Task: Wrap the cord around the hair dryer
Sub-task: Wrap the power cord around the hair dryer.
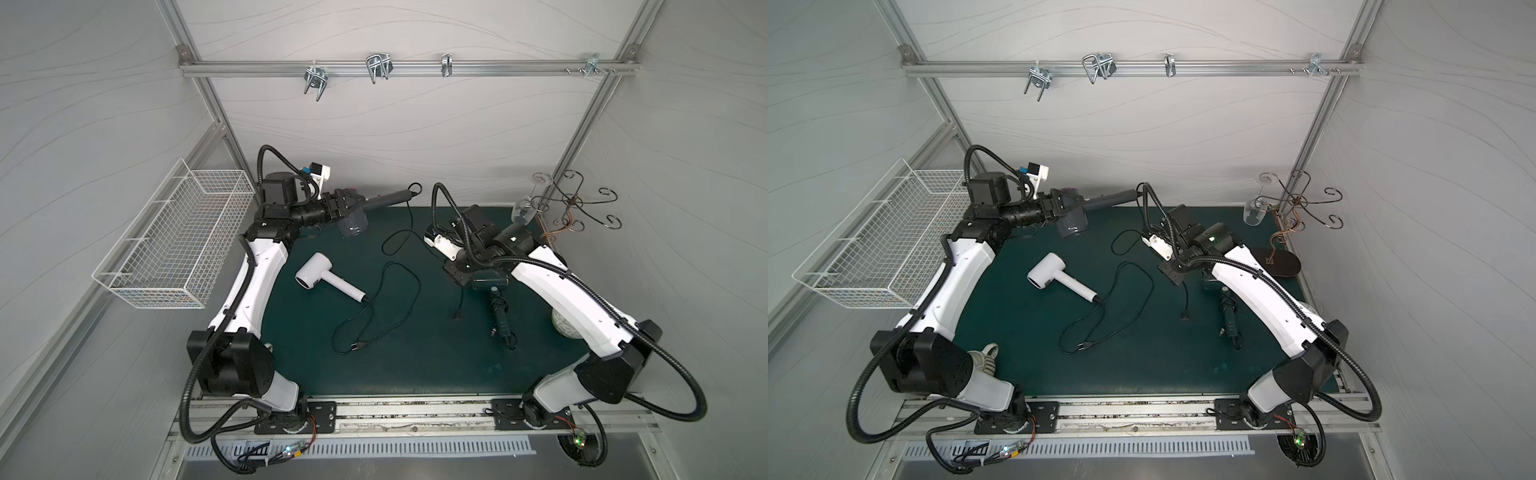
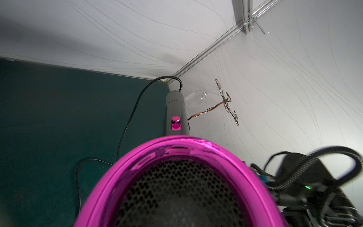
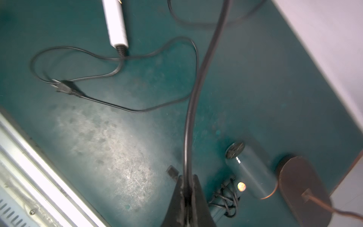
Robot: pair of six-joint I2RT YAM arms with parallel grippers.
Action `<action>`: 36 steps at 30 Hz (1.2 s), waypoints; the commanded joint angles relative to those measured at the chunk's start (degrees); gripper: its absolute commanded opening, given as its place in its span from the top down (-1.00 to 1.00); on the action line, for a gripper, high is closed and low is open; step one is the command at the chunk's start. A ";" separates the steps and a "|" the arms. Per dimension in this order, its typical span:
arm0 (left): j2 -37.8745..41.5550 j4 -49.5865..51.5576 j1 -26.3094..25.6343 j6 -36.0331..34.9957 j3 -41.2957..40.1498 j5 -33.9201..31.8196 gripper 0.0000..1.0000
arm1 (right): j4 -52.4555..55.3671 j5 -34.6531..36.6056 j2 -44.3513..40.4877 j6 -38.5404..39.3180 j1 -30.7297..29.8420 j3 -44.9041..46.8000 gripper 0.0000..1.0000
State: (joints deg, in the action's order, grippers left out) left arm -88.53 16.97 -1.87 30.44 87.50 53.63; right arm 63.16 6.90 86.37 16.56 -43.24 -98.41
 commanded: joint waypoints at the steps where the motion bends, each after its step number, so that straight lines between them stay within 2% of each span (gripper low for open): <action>1: -1.93 -6.58 -0.05 -0.55 2.38 1.83 1.00 | 4.65 3.36 -0.45 4.19 -1.91 -6.31 1.00; 8: -5.08 -4.26 -3.14 -2.46 3.44 4.16 1.00 | 2.55 9.09 2.94 10.40 -2.74 -21.71 1.00; 12: -4.79 -2.79 -5.65 -3.36 1.96 4.47 1.00 | -2.47 15.05 4.74 15.33 -2.51 -25.34 1.00; 19: -1.39 -1.88 -10.23 -4.55 -5.38 5.37 1.00 | -11.62 17.57 9.09 24.29 -0.11 -31.16 1.00; 30: 2.20 -1.09 -13.22 -6.52 -11.86 7.26 1.00 | -22.26 14.72 16.66 34.33 4.71 -38.92 1.00; 36: 2.49 1.39 -15.76 -8.03 -12.00 8.76 1.00 | -25.27 10.79 20.35 34.27 7.65 -41.39 1.00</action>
State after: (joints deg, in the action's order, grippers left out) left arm -88.25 19.59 -16.14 24.53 74.52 58.54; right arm 42.04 20.14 105.25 48.71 -36.84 -138.02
